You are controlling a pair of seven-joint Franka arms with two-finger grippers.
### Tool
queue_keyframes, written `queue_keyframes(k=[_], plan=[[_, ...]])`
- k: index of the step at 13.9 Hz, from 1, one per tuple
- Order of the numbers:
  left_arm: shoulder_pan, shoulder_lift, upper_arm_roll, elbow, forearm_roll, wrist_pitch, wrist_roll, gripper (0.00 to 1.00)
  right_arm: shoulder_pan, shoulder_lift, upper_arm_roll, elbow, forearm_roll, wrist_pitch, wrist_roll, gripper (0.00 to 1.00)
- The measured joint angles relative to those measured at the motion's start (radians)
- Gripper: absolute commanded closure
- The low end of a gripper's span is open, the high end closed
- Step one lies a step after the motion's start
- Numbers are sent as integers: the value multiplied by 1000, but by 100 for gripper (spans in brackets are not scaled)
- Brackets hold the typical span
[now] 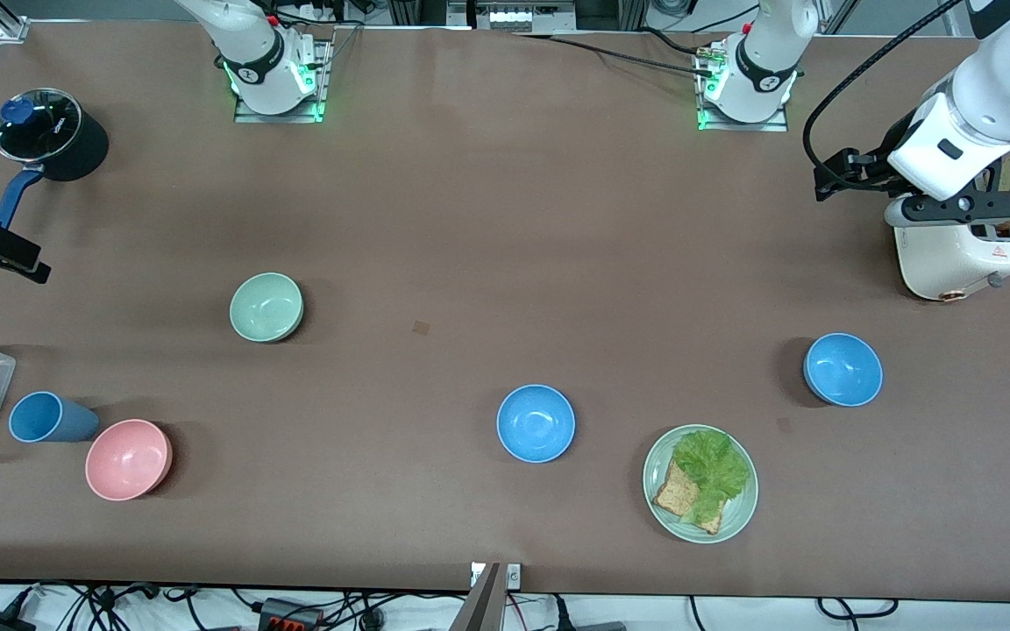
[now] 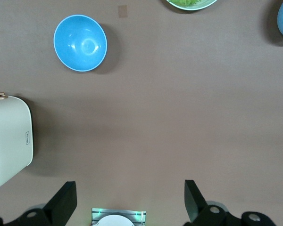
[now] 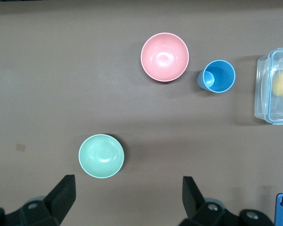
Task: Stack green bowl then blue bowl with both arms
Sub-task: 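Reach the right gripper to the green bowl while the left reaches the blue bowl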
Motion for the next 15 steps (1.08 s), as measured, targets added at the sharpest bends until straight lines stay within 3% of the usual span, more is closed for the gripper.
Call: queue_keyframes(k=[4, 8, 12, 15], plan=[[0, 3, 2, 3, 0, 0, 0, 0, 1, -97, 0, -171, -3, 75, 0, 0], [0, 4, 4, 6, 0, 0, 0, 0, 1, -135, 0, -214, -4, 81, -1, 0], [9, 19, 9, 26, 0, -1, 0, 0, 1, -120, 0, -233, -4, 82, -1, 0], [26, 54, 17, 36, 0, -14, 0, 0, 5, -22, 0, -260, -4, 112, -1, 0]])
